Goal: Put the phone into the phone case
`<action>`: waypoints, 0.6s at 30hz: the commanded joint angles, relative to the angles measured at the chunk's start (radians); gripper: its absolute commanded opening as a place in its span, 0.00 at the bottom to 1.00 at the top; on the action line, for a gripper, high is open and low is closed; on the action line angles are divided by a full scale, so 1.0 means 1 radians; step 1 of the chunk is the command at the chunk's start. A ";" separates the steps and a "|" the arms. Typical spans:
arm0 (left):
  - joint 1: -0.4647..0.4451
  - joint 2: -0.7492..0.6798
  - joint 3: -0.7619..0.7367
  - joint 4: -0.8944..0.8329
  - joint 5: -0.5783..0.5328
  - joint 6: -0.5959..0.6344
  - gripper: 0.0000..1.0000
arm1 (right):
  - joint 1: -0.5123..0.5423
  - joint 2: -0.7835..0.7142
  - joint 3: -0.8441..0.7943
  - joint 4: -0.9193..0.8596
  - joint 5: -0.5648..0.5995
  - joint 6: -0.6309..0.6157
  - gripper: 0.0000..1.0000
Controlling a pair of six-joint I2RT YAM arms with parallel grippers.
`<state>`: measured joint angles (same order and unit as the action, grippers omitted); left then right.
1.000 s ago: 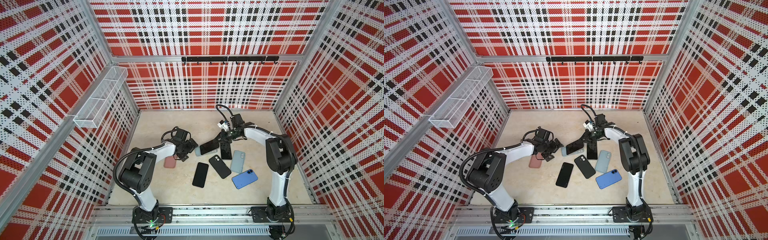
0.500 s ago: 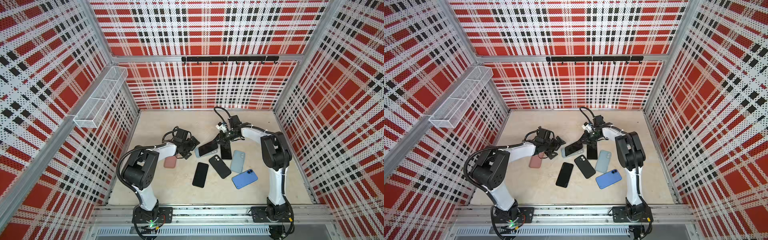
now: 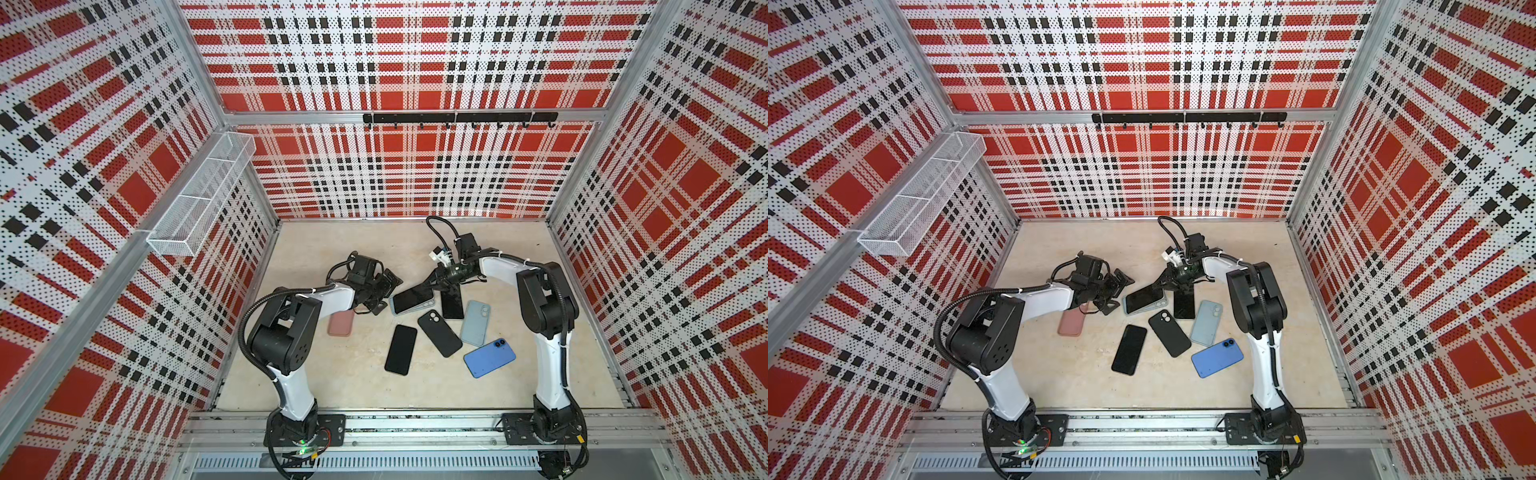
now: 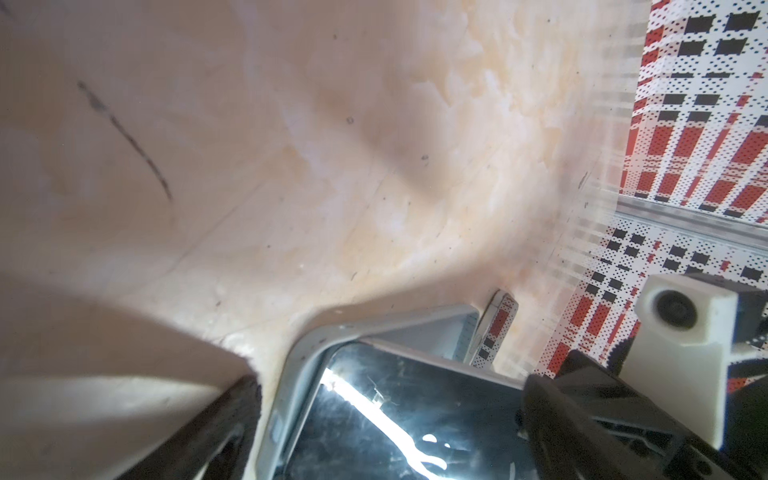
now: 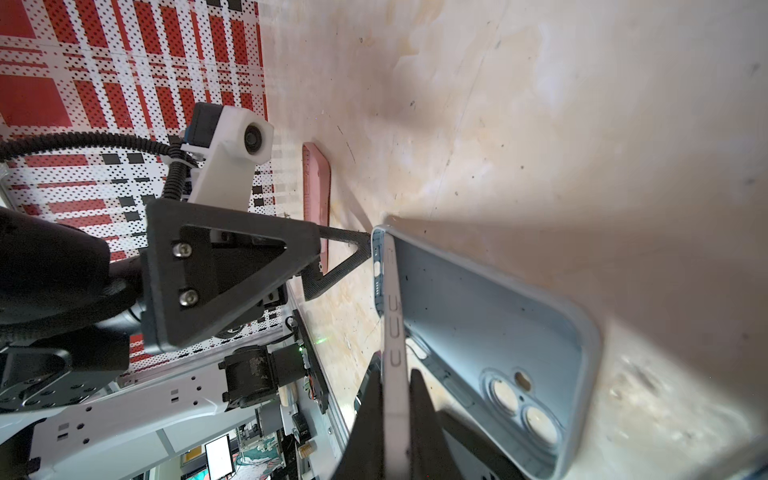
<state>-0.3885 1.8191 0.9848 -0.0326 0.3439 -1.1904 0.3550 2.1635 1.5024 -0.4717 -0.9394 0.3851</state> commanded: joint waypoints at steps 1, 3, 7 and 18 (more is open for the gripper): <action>-0.006 0.055 -0.015 -0.055 -0.013 -0.026 1.00 | 0.033 0.053 -0.041 0.049 0.047 0.012 0.00; -0.004 0.055 -0.021 -0.056 -0.014 -0.028 1.00 | 0.039 0.060 -0.058 0.085 0.050 0.030 0.00; 0.003 0.057 -0.029 -0.051 -0.010 -0.028 1.00 | 0.057 0.082 -0.061 0.095 0.058 0.028 0.00; 0.061 0.023 -0.047 -0.056 0.002 -0.005 1.00 | 0.096 0.106 -0.047 0.098 0.122 0.024 0.00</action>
<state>-0.3454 1.8221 0.9806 -0.0181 0.3645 -1.1961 0.3851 2.1990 1.4727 -0.3485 -0.9627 0.4374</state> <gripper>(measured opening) 0.993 0.094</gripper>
